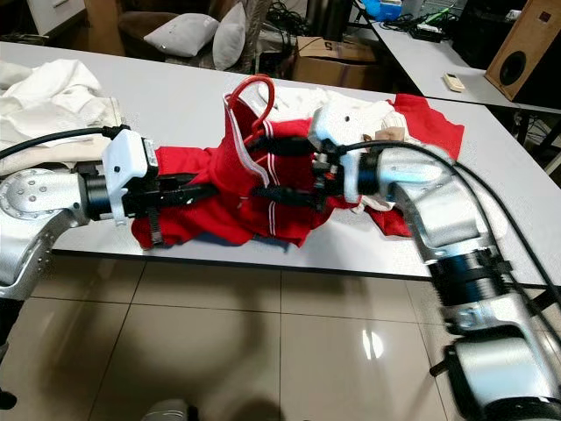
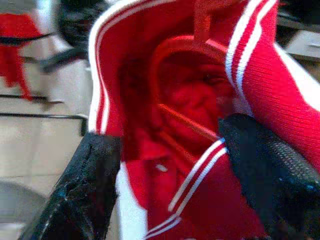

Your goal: Hang hanger

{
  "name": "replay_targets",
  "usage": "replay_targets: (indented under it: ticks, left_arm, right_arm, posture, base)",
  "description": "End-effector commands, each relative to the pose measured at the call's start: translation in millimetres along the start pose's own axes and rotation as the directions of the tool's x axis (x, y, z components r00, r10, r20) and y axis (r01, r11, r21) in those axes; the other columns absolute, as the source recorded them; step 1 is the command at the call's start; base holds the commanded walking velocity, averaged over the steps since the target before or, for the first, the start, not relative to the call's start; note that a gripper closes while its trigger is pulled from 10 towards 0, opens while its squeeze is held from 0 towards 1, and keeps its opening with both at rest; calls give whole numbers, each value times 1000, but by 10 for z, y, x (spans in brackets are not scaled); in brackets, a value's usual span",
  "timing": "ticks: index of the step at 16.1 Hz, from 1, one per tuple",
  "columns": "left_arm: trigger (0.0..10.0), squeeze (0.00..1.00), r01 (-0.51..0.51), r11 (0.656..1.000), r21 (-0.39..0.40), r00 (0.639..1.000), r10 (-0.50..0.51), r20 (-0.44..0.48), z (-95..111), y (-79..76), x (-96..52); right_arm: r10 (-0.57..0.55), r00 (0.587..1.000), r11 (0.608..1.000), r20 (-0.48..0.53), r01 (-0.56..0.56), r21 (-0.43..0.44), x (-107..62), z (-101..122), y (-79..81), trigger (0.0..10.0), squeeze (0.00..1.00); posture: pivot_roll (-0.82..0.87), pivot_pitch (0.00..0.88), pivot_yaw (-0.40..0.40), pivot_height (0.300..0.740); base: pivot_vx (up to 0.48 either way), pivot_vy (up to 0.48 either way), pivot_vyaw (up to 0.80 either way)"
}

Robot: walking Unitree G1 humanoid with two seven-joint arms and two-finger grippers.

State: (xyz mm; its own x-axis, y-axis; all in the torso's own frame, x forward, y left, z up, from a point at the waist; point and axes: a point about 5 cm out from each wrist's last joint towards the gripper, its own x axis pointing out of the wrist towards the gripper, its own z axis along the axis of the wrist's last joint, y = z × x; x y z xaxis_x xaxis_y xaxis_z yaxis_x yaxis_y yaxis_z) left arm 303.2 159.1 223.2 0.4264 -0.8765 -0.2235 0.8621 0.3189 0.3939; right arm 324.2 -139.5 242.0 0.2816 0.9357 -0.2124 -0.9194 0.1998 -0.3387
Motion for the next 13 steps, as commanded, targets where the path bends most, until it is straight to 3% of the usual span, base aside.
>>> replay_targets:
  ticks: [1, 5, 7, 8, 12, 13]
  left_arm:
    - [0, 0, 28, 999, 21, 998, -26, -63, -76, 9, -22]
    - [0, 0, 18, 1000, 10, 997, -17, -79, -139, 73, -49]
    - [0, 0, 25, 1000, 14, 996, -24, -81, -145, 82, -55]
    - [0, 0, 42, 999, 20, 997, -41, -66, -116, 73, -45]
    - [0, 0, 103, 994, 42, 995, -102, -18, -10, 2, 34]
    - [0, 0, 127, 991, 47, 992, -127, -14, 14, -24, 49]
  right_arm:
    - [-18, 998, 1000, 55, 19, -12, -243, 149, -50, 10000, 0]
    - [45, 999, 998, 23, -44, -33, -408, 204, -11, 10000, 0]
    - [-6, 1000, 999, -5, 6, -45, -467, 191, -68, 10000, 0]
    - [-45, 996, 997, -76, 40, -65, -489, 106, -110, 10000, 0]
    - [-9, 995, 998, -98, 2, -65, -315, -26, -60, 10000, 0]
    - [-16, 994, 996, -104, 7, -84, -269, -41, -80, 9098, 0]
  posture:
    - [115, 0, -107, 740]
    - [109, 0, -103, 740]
    - [106, 0, -100, 740]
    - [100, 0, -98, 740]
    - [102, 0, -102, 740]
    - [104, 0, -103, 740]
  base:
    - [0, 0, 0]
    - [0, 0, 0]
    - [0, 0, 0]
    - [0, 0, 0]
    - [0, 0, 0]
    - [0, 0, 0]
